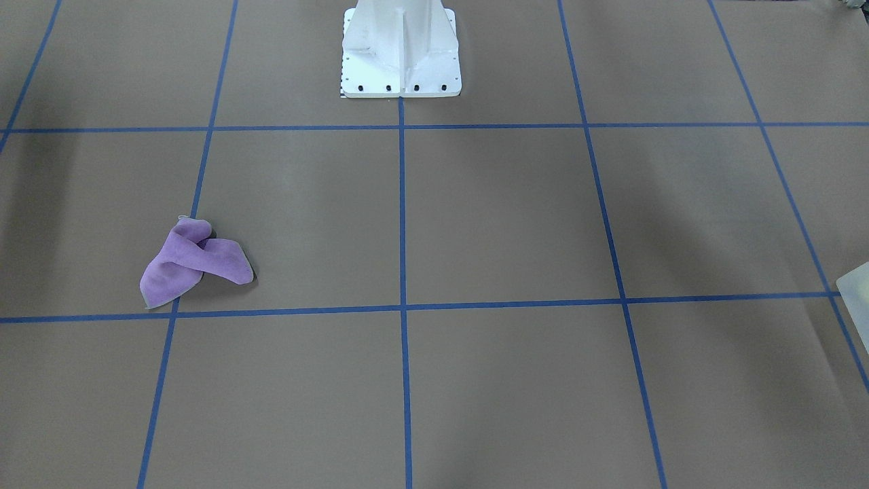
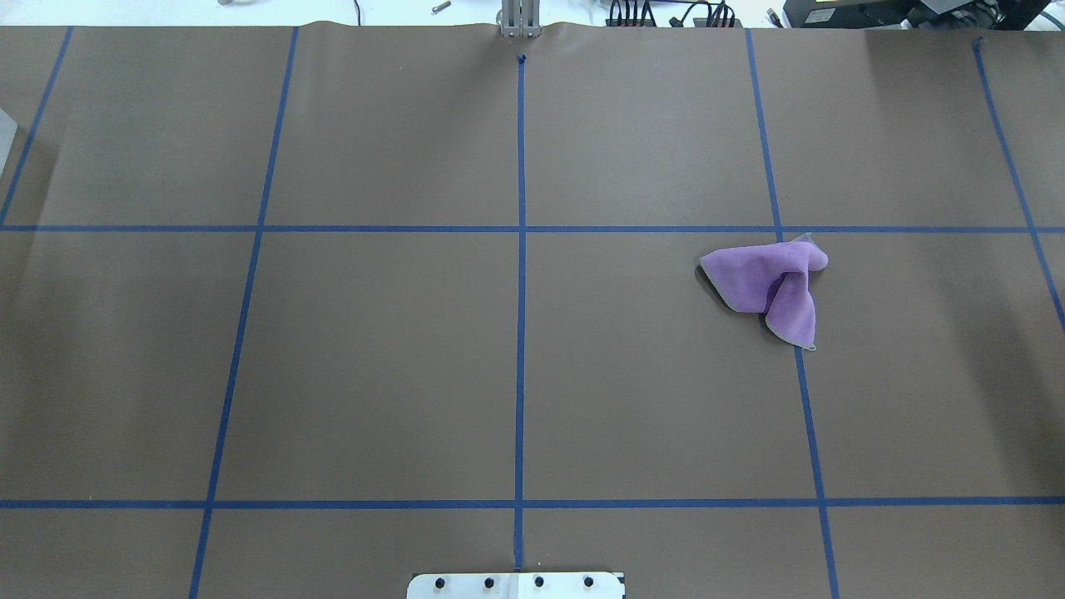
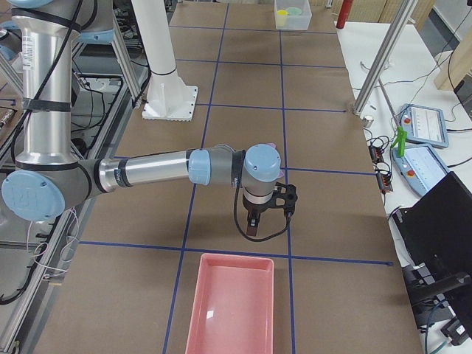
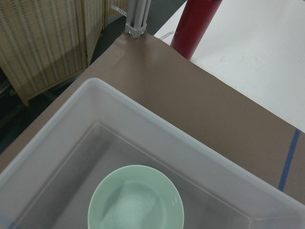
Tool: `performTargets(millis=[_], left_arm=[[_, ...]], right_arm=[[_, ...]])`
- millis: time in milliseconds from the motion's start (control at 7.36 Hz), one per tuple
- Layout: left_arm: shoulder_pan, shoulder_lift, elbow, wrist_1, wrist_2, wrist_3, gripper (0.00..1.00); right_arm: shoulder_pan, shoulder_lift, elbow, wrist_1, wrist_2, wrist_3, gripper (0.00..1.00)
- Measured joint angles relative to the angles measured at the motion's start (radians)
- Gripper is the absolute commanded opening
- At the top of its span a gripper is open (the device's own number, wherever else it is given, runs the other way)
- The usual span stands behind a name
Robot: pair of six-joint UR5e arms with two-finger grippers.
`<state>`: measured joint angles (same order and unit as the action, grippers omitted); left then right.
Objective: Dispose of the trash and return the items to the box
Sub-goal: 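Release the bowl in the bin and hold the left arm there, then reach the right gripper down to the purple cloth and pinch it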
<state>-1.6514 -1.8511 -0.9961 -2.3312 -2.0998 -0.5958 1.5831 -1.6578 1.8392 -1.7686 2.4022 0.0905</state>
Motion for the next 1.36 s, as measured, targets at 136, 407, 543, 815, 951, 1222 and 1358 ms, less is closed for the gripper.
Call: performTargets(millis=[136,407,543,815,951,1222,1358], left_arm=[[0.0,0.066,-0.176,0.163,0.058,0.09,0.99],[0.005,0.195,-0.414,0.336,0.082,0.207,0.99],[0.011,0.239,-0.477,0.353,0.018,0.224,0.99],[0.035,0.276,-0.526,0.361,-0.146,0.225,0.99],[0.059,0.28,-0.538,0.364,-0.178,0.213,0.99],[0.091,0.281,-0.548,0.362,-0.195,0.165,0.99],[0.102,0.282,-0.549,0.36,-0.196,0.124,0.99]], right_arm=[[0.0,-0.001,0.0,0.0,0.0,0.0,1.0],[0.0,-0.002,0.0,0.0,0.0,0.0,1.0],[-0.002,-0.003,0.008,0.001,0.002,-0.001,1.0],[-0.035,-0.006,0.066,-0.002,0.02,0.013,1.0],[-0.079,-0.001,0.119,-0.001,0.022,0.063,1.0],[-0.195,0.034,0.213,0.005,0.019,0.238,1.0],[-0.239,0.058,0.236,0.021,0.02,0.286,1.0]])
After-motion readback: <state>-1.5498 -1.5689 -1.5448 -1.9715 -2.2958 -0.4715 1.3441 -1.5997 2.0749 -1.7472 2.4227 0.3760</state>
